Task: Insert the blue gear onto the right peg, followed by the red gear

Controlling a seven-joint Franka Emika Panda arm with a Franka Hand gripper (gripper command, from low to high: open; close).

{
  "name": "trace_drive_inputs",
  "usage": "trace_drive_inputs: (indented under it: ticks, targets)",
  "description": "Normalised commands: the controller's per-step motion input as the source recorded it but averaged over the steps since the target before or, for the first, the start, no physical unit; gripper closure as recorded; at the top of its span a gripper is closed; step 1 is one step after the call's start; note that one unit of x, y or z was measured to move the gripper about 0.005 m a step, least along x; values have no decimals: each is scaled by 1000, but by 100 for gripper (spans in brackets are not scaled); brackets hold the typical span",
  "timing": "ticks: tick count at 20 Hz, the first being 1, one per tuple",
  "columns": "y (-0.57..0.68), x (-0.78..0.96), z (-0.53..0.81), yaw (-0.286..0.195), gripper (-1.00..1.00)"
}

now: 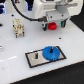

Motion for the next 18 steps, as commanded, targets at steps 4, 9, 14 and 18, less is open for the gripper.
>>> trace_drive_inputs:
  ticks: [4,9,14,18]
  targets:
    - [-93,-298,-124,0,100]
    - [-20,-323,-72,0,100]
    - [18,6,266,0,100]
    - [-56,375,617,0,100]
